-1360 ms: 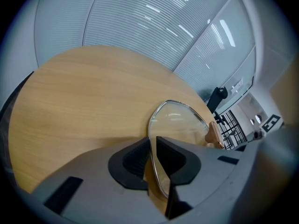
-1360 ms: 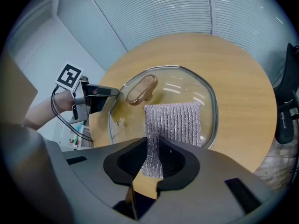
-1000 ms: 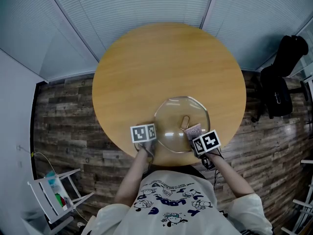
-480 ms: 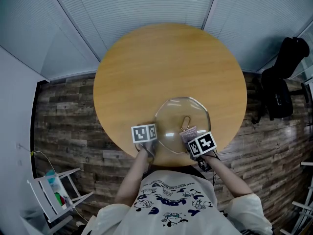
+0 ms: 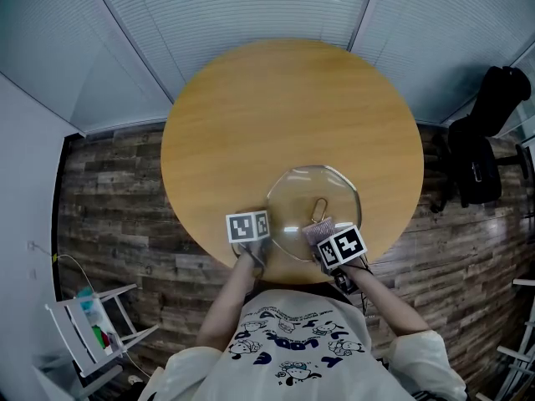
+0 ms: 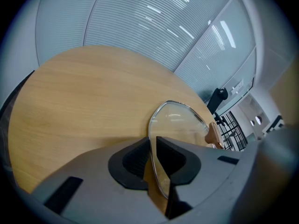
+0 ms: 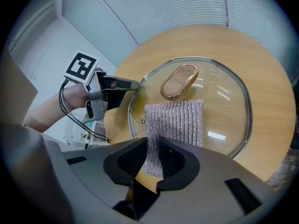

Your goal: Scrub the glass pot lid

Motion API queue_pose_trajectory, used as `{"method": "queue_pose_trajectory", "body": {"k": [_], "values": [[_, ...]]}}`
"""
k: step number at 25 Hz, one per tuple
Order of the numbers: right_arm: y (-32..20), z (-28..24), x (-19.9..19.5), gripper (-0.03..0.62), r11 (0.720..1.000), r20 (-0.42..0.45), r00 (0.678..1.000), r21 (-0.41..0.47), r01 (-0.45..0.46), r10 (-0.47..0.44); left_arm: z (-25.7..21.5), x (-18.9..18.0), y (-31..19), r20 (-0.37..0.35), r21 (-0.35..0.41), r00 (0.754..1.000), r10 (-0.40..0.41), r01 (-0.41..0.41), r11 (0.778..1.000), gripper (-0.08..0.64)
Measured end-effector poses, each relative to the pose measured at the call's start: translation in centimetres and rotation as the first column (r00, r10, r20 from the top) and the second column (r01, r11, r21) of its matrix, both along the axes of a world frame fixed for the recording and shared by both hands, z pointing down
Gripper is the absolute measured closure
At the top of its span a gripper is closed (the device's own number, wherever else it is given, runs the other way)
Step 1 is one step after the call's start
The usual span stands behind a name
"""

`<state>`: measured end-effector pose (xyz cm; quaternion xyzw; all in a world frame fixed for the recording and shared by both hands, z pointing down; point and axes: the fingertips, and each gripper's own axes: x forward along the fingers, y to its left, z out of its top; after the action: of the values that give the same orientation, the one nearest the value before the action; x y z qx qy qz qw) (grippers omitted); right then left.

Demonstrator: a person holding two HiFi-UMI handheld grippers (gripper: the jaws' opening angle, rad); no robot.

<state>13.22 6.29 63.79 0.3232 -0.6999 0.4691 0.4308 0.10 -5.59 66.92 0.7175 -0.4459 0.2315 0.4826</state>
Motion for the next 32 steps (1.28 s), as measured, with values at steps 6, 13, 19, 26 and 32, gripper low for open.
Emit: {"method": "queue_pose_trajectory", "body": {"k": [6, 13, 19, 26, 32], "values": [[0.2, 0.1, -0.8, 0.517, 1.0, 0.017, 1.0, -0.01, 0.006, -0.006, 0.0, 0.1, 0.2, 0.0, -0.001, 1.0, -0.001, 0.001, 1.0, 0.503], [0.2, 0.1, -1.9, 0.517, 1.0, 0.032, 0.999, -0.019, 0.017, -0.016, 0.0, 0.1, 0.1, -0.004, 0.002, 1.0, 0.002, -0.002, 1.0, 0.503], [0.1, 0.2, -2.3, 0.517, 0.999, 0.04, 0.999, -0.033, 0.026, -0.025, 0.0, 0.1, 0.1, -0.005, 0.006, 1.0, 0.003, -0.003, 1.0, 0.503], [0.1, 0.2, -3.4, 0.517, 0.998, 0.067, 0.997, -0.043, 0.046, -0.043, 0.1, 0.1, 0.2, -0.007, 0.007, 1.0, 0.002, -0.002, 1.0, 0.503], [0.0, 0.2, -4.5, 0.517, 0.997, 0.084, 0.995, -0.047, 0.064, -0.06, 0.0, 0.1, 0.2, -0.006, 0.009, 1.0, 0.005, -0.005, 1.0, 0.503]]}}
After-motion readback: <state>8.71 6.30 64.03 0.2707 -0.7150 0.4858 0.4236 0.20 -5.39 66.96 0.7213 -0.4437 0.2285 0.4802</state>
